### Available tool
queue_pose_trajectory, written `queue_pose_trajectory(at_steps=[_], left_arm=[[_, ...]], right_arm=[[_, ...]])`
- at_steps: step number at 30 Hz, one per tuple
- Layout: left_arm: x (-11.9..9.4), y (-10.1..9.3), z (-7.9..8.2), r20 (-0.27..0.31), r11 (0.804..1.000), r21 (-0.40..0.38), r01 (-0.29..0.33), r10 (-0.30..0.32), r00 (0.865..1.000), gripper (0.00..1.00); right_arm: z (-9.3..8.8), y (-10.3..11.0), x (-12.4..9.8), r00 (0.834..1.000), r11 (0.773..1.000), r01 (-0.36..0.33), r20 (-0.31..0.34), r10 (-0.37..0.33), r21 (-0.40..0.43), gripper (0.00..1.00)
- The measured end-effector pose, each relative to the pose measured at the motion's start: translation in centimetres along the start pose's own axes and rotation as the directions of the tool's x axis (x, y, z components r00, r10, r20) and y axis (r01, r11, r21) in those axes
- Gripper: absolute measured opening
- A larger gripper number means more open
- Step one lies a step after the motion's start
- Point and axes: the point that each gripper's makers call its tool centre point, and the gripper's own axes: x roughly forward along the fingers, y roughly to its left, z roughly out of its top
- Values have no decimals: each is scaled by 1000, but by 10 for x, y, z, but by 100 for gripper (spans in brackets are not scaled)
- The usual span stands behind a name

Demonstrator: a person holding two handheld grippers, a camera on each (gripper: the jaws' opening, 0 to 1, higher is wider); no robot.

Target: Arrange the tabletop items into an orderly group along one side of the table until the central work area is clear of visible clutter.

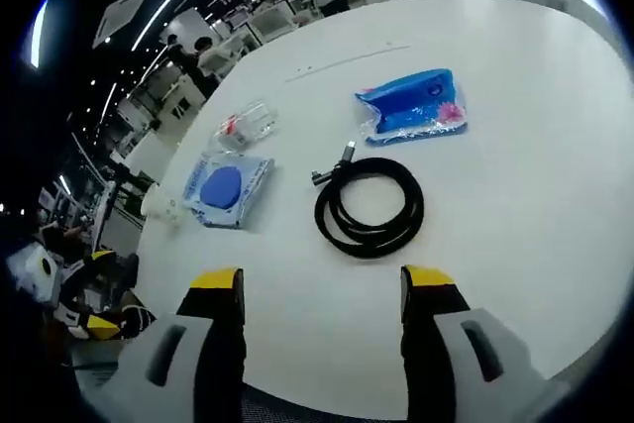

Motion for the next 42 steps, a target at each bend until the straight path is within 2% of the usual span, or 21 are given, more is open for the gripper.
queue_pose_trajectory(at_steps=[11,22,30,42], left_arm=[[1,-2,0,0,1000,15,7,-7,1000,91],[0,-4,2,11,1000,18,17,-18,1000,91],[0,-5,2,12,1000,24,16,-16,1000,91],[0,-5,1,6,999,29,16,-16,1000,91]], right_arm=[[-12,4,-12,1000,999,-6,19,5,43,66],[-16,-6,-23,999,997,13,36,-16,70,66],[-19,-5,-29,999,997,4,49,-7,77,66],[-35,1,-41,999,995,-3,47,-2,96,66]])
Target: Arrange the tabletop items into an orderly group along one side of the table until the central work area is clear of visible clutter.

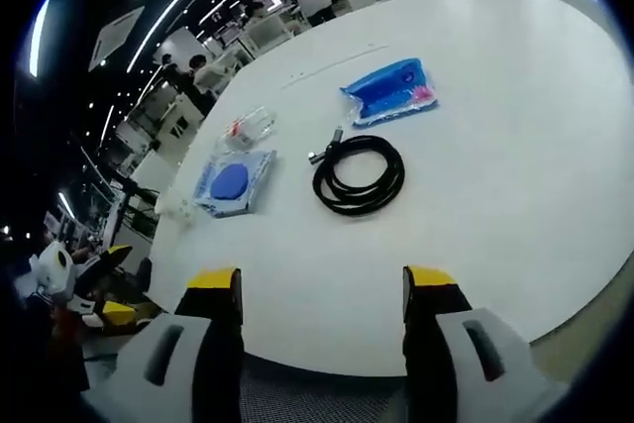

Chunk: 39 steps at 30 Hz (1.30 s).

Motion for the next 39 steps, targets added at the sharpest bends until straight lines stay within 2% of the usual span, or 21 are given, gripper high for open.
queue_pose_trajectory(at_steps=[7,13,17,28,39], left_arm=[[0,1,0,1,1000,0,-2,2,1000,91],[0,4,-4,-15,1000,-8,-16,16,1000,90],[-1,2,-3,-14,1000,-7,-8,8,1000,90],[0,-2,-5,-23,1000,-11,9,-10,1000,90],[2,-1,-6,-33,1000,-17,12,-12,999,89]], right_arm=[[-10,8,-11,1000,1000,8,6,-8,15,65],[-14,25,-19,1000,1000,1,24,-2,13,65],[-15,22,-19,1000,1000,-4,23,3,16,64],[-34,34,-23,1000,999,-1,10,0,45,63],[-27,48,-12,1000,1000,-27,-3,27,3,62]])
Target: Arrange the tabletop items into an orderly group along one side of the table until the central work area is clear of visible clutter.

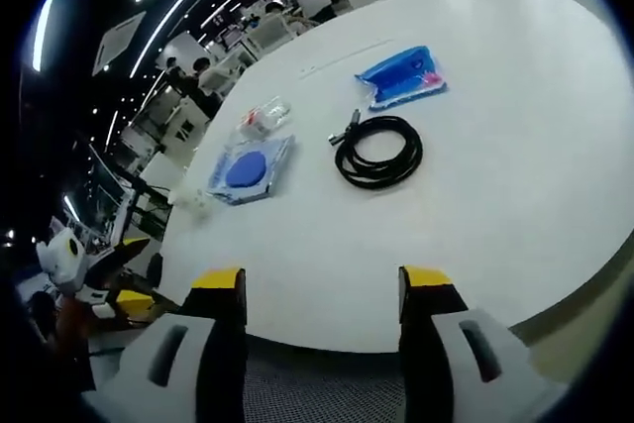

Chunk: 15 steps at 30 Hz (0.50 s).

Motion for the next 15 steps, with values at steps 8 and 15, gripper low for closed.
queue_pose_trajectory(at_steps=[8,15], left_arm=[[-1,3,-1,-1,1000,-7,-7,7,1000,89],[-3,7,-2,1,1000,-20,-21,21,1000,89]], right_arm=[[15,9,11,999,994,-22,-36,19,-107,61],[45,16,22,998,974,-51,-58,38,-221,61]])
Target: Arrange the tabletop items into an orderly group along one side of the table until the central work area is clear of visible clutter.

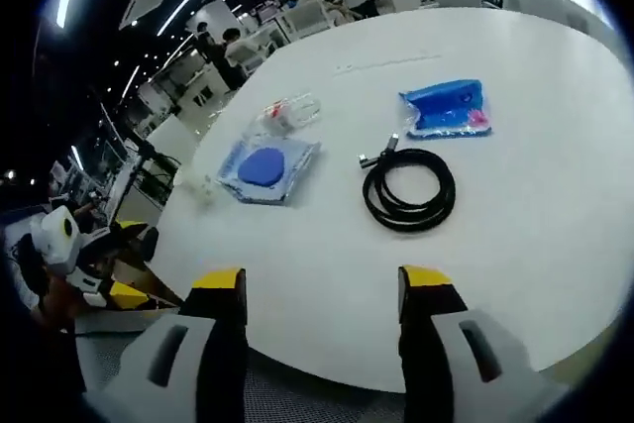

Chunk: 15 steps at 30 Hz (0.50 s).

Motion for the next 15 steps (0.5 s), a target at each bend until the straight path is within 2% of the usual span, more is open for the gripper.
queue_pose_trajectory(at_steps=[5,9,12,15], left_arm=[[-1,3,0,3,1000,-11,-11,11,1000,89],[-1,5,-1,3,1000,-22,-20,20,1000,89],[-1,7,-1,2,999,-28,-25,25,1000,89],[-1,9,-1,0,999,-33,-29,29,1000,89]], right_arm=[[25,1,11,1000,993,-9,-20,6,-115,61],[45,6,23,999,985,-27,-26,23,-172,61],[60,12,34,998,967,-46,-42,37,-250,62],[81,20,48,998,930,-57,-50,42,-363,65]])
